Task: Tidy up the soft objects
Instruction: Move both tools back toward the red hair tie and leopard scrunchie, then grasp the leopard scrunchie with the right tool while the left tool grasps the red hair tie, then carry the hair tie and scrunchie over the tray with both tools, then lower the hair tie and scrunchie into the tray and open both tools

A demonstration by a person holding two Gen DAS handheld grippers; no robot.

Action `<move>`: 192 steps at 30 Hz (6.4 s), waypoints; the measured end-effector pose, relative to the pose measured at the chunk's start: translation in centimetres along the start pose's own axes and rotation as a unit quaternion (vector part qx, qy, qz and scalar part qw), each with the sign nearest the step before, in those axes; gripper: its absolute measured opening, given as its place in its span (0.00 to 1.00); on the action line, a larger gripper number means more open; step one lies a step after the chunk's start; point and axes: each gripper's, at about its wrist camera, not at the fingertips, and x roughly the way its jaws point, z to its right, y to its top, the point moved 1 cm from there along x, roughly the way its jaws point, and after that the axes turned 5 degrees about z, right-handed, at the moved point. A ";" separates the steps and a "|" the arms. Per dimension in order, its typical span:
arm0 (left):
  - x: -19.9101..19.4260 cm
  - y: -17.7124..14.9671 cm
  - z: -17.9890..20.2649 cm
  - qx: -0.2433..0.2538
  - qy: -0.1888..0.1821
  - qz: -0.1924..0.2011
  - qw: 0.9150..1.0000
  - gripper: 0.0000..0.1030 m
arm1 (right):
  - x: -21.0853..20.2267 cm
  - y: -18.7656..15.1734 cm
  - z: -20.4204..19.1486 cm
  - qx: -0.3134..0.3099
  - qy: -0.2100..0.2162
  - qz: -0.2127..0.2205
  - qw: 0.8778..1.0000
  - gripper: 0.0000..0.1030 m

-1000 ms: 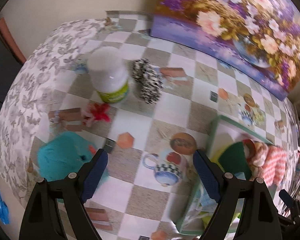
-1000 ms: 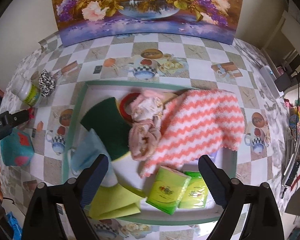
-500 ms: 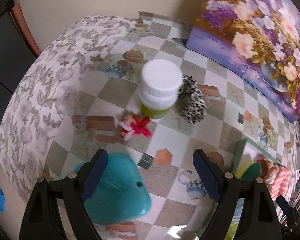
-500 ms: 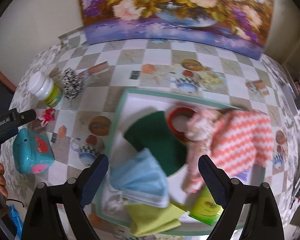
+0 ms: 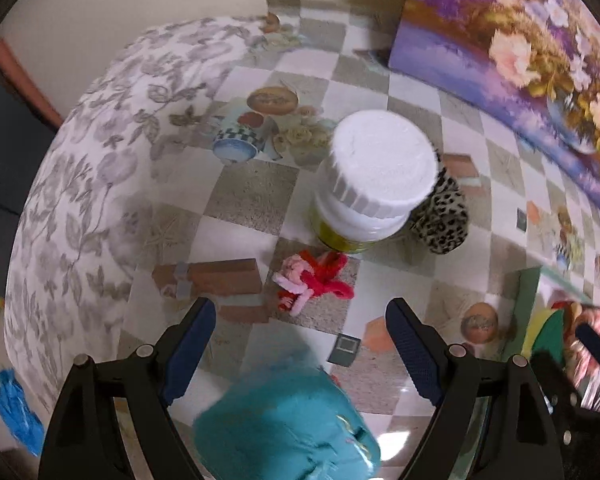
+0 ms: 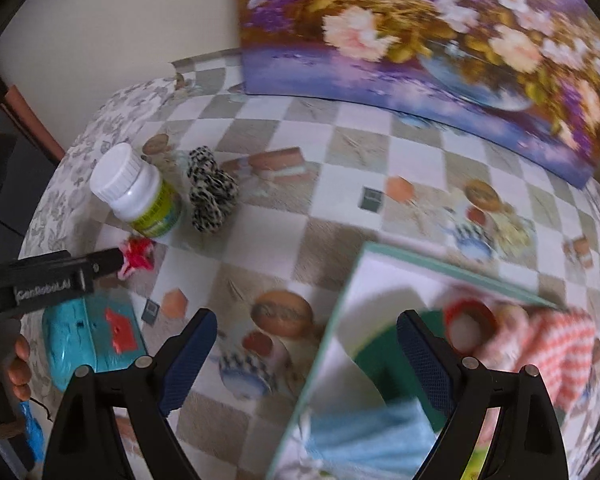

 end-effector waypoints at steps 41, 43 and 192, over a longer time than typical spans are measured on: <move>7.6 3.3 1.0 0.136 -0.037 -0.134 0.981 0.41 | 8.6 6.3 -4.4 0.024 0.140 -0.022 0.990 0.18; 7.4 3.0 0.9 0.133 -0.035 -0.131 0.982 0.40 | 8.2 6.0 -3.9 0.028 0.139 -0.023 0.990 0.18; -7.8 -17.6 11.9 0.078 -0.032 0.072 0.994 0.87 | -11.0 -16.2 10.4 0.100 -0.080 0.008 0.992 0.99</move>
